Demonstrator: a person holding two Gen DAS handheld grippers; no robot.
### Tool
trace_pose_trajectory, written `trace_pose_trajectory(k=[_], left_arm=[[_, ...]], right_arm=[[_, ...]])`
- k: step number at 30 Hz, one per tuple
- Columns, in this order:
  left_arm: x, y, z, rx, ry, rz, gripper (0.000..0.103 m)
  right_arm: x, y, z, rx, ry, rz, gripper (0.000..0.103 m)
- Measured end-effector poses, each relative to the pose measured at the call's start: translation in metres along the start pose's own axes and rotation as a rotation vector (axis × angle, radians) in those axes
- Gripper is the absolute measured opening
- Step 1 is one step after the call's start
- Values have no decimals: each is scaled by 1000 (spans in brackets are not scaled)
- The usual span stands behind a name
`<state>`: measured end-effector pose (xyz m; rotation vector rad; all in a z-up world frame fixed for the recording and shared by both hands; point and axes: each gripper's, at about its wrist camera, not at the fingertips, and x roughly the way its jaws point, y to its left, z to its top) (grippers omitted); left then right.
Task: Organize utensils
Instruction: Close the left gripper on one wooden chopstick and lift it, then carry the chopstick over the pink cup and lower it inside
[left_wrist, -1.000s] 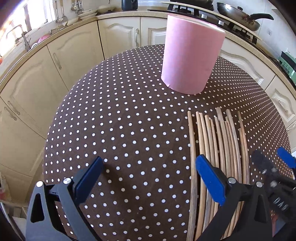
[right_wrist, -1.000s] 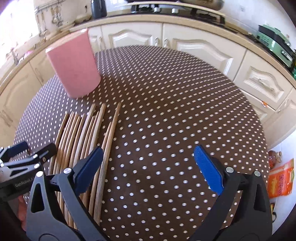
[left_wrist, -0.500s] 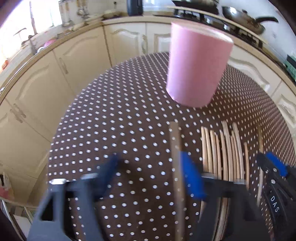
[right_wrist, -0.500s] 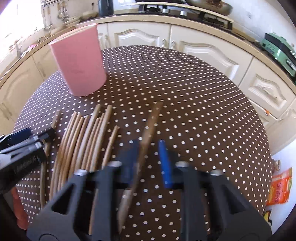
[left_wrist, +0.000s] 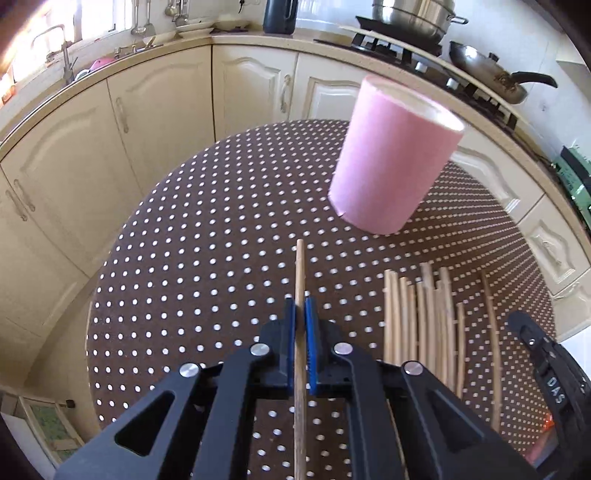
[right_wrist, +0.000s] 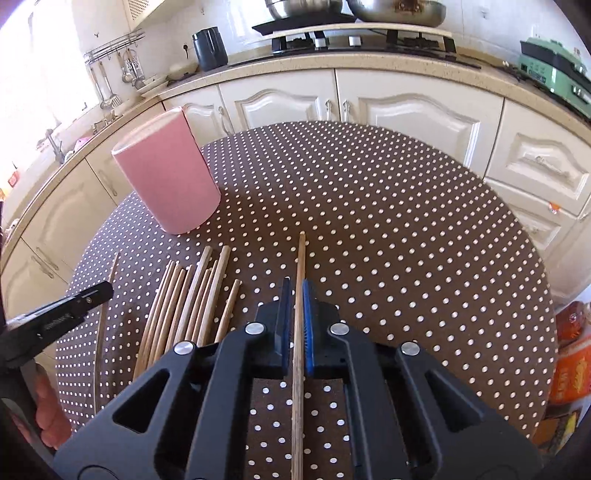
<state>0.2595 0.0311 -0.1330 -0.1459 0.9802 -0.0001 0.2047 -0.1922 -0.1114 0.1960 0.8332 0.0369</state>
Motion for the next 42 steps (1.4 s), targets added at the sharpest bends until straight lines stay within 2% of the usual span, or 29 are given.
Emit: trace_pose_trajectory(k=[6,8,9,10,11,14,15,16,17,19,21,27,30,42], left_arm=[[-15,-4,-8,16,-24,3,6],[-16,-6,-10,25,-24,2,6],[-18,-6,-12,28,-23,-1,6],[-19,-6,-13,33,-21,-5,6],[-18,-8,-13,38,-18,-9,6],[-15,-9,-14,42,-3,-13,6],[-13,-10,-15,44,7,-19,6],[-11,-11,-16,47,13,-26,6],[-10,-11,-16,49,19,-27,6],[-6,-12,-17,53,29,-26,6],[-3,-14,-17,54,40,-32,6],[-11,-16,-17,65,13,-44,6],[-18,-17,-14,61,-6,-66,6],[-62,-19,7,43,-143,-70,6]], right_arm=[[-3,-5,-1,-2,51,-13,9],[0,-2,-5,-13,78,-30,29],[4,0,-5,-17,88,-39,65],[5,1,-5,-18,71,-54,74],[3,2,-6,-22,45,-67,74],[10,3,-6,-40,52,-97,74],[12,4,-6,-46,58,-111,70],[18,6,-8,-67,67,-130,44],[22,8,-9,-94,57,-155,37],[27,13,-6,-118,48,-139,13],[30,13,-3,-117,46,-135,7],[23,-5,1,-3,15,8,6],[13,1,7,-15,-34,27,6],[-45,10,32,-46,-228,94,6]])
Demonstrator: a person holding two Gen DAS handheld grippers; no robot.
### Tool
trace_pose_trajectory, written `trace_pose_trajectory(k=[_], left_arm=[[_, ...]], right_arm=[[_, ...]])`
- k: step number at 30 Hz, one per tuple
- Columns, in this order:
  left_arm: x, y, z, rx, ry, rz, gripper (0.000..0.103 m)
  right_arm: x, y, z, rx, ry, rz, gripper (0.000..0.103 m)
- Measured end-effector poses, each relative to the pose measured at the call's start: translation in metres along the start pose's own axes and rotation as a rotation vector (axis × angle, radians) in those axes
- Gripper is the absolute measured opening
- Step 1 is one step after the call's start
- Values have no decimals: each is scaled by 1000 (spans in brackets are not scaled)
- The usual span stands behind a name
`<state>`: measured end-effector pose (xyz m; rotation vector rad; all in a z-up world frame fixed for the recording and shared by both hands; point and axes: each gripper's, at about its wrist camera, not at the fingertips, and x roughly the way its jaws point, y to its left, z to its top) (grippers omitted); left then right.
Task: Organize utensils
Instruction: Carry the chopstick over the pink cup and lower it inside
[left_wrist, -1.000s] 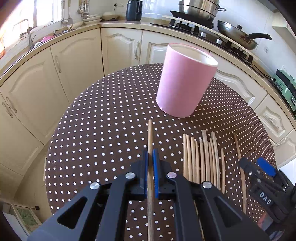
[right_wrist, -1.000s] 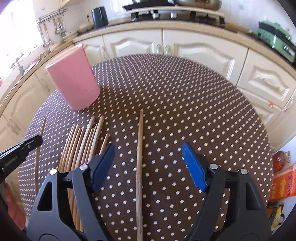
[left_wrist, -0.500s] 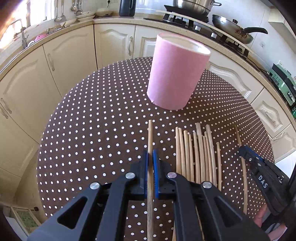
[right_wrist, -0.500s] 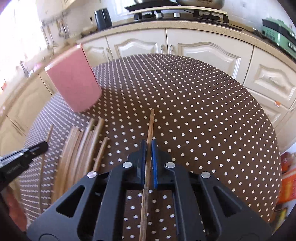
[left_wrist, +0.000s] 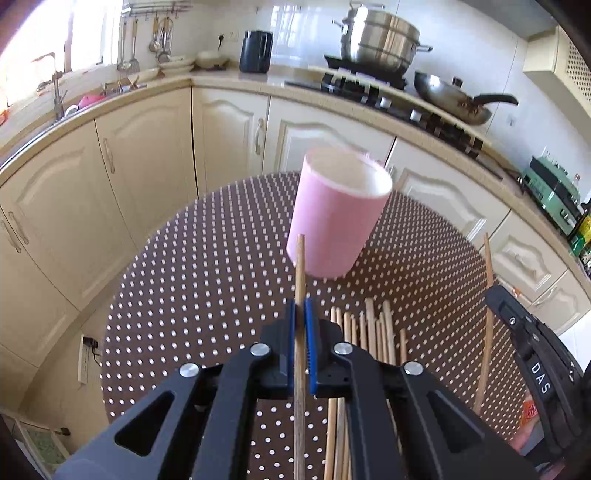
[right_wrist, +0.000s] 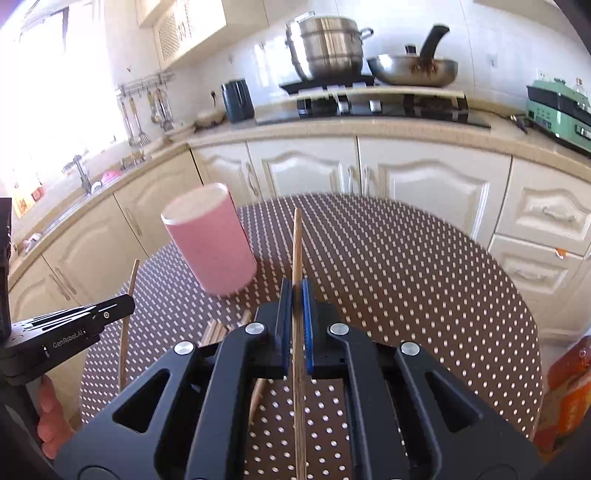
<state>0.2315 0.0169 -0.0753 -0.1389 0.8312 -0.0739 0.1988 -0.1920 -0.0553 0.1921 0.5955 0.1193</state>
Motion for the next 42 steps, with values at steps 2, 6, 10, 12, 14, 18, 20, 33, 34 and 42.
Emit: trace_pose_trajectory(k=[2,6,10,12,14,18,20,33,34,42], left_arm=[[-8,-2,5,10,-30,8,6],[-20,-5,18,-1,-73,6,6],[-28,-7,28,2,-116,11,6],[-32,-8,32,4,-131,13,6],[-35,-10,37,4,-144,10,6],[-45,-15,45,17,-184,18,6],[-50,-19,50,29,-207,25,6],[-72,-20,93,12,-301,47,6],[-74,-20,98,10,-311,53,6],[-91,-24,132,17,-357,37,6]], right_arm=[[-10,4,5,-22,-37,-5,6],[-17,8,16,-13,-83,5,6],[-19,10,24,-11,-106,7,6],[-22,9,27,-7,-120,12,6],[-23,9,31,-3,-135,19,6],[-30,14,42,-20,-164,36,6],[-32,17,47,-26,-178,39,6],[-42,42,89,-56,-271,84,6],[-44,44,95,-58,-281,88,6],[-50,63,132,-94,-323,99,6]])
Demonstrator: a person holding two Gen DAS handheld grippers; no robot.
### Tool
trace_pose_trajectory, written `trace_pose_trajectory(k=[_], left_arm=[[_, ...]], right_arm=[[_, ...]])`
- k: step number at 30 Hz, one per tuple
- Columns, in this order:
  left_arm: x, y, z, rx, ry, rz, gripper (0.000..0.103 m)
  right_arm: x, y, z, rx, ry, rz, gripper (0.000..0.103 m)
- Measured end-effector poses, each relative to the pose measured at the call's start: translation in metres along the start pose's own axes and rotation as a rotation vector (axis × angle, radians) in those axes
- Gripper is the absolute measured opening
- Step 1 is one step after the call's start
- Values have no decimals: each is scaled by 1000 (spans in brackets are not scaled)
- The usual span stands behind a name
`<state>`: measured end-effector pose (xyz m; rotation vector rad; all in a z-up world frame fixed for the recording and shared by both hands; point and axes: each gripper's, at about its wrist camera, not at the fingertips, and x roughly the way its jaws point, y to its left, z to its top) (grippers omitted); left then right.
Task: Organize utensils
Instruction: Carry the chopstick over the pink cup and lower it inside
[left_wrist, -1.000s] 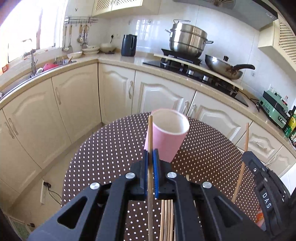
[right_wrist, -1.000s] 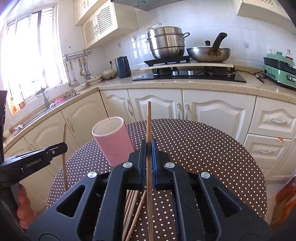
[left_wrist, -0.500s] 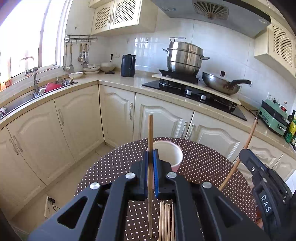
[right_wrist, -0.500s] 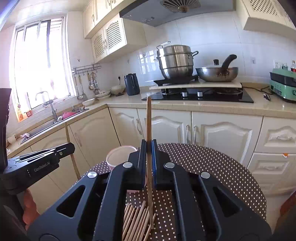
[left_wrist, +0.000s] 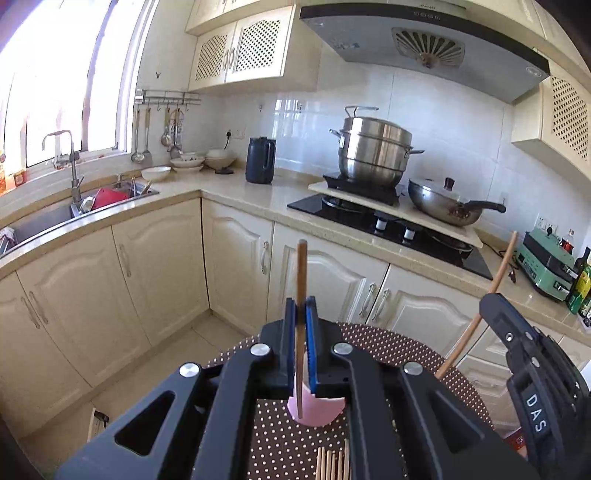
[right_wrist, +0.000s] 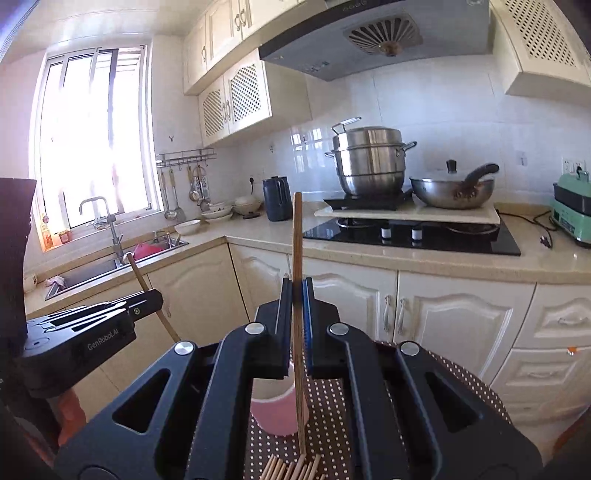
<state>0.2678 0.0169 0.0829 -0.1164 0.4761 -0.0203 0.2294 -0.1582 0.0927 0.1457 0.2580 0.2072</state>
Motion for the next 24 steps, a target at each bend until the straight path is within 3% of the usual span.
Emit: trace_pose_trajectory(k=[15,24], left_arm=[[-34,-14,75,8,-146,1,6],[-10,-15,81,-7,-116,-10,6]], right_arm=[[8,30,78,-46,-100,50,6],[26,32,76,-54,-117,65,6]])
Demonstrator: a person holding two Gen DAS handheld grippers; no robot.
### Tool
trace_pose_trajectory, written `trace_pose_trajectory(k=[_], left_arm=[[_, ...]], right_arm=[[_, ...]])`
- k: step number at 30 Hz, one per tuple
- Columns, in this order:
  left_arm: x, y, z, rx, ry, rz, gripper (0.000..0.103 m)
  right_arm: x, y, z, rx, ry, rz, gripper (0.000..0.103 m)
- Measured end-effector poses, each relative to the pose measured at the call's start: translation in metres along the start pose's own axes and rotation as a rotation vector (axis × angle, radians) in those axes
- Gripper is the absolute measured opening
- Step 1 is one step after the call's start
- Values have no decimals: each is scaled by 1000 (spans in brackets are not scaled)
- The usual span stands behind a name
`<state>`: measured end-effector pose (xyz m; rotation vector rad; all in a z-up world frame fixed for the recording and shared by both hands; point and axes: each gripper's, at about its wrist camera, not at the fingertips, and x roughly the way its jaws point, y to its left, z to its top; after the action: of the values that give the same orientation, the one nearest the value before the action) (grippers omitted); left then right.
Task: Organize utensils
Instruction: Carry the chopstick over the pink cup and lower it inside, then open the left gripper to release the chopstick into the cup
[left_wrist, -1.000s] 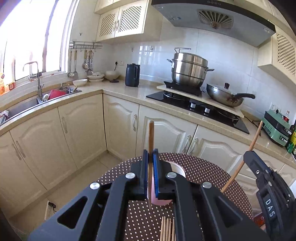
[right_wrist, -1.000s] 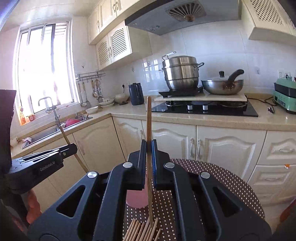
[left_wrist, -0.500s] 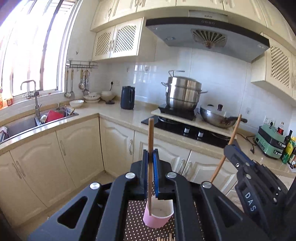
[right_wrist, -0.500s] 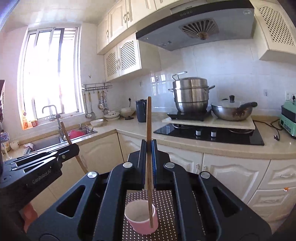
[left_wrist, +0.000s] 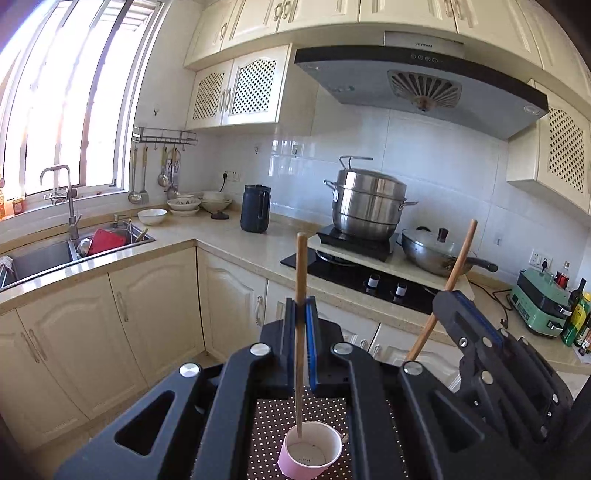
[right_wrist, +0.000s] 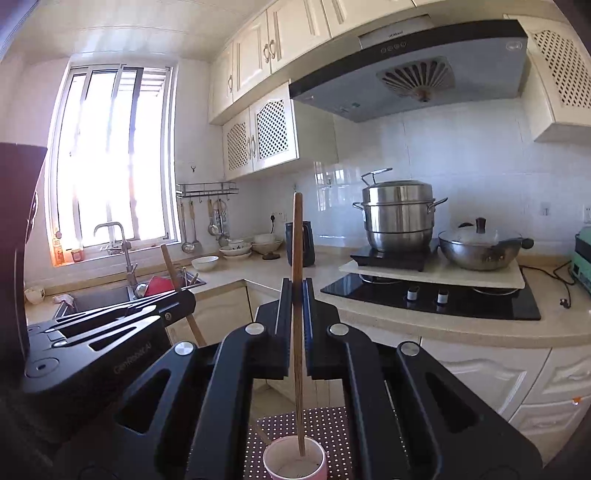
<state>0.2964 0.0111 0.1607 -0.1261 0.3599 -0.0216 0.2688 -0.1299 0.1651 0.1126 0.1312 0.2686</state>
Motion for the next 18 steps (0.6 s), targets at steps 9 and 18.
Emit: trace_pose_trajectory(k=[9,18], left_arm=[[61,14,-40,-24,140,-12,6],[101,22,-92,0,243,1,7]], right_arm=[[52,-16,-58,59,159,4,6],[79,-18,-123,83,322,-16,6]])
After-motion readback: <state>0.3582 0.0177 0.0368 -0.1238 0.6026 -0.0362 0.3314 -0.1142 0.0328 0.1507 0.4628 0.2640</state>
